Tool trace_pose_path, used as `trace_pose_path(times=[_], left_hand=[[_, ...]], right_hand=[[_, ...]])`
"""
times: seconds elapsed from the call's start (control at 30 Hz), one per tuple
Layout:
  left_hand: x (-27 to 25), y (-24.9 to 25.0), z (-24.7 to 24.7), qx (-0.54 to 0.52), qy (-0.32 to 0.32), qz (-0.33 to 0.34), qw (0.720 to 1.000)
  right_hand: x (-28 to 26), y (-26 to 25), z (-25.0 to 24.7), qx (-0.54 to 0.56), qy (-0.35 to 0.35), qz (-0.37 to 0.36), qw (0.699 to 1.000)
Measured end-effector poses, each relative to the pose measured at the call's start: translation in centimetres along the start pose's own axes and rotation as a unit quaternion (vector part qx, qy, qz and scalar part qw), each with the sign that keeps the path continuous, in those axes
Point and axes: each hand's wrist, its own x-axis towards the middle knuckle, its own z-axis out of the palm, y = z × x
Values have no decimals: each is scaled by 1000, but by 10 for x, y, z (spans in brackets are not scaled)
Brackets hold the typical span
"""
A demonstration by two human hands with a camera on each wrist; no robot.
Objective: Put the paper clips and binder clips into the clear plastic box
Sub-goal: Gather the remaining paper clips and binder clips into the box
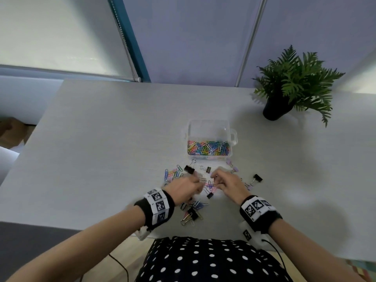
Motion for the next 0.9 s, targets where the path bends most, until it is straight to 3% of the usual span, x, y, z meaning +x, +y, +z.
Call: trace_pose_path(times=[0.07,0.2,0.37,0.5,0.73,0.8,0.9], left_hand=[[-3,18,3,27,-70,-51,996],[-6,36,11,61,-97,-78,990],[-6,34,17,62,-94,-92,989],[-2,25,17,55,-95,-77,991],[6,0,11,-89,-64,-131,985],[8,-7,4,-130,-52,-144,980],[10,-16,-7,-225,-33,-176,958]], right_hand=[[2,4,-1,13,29,44,999],[3,-1,0,-30,35,49,998],[1,-8,18,-182,-36,-37,982],[4,-3,16,-249,-59,-59,965],[-1,-1,9,-344,-48,-124,929],[-3,-2,6,-304,-49,-132,942],[-1,-3,-6,-139,-33,-41,989]])
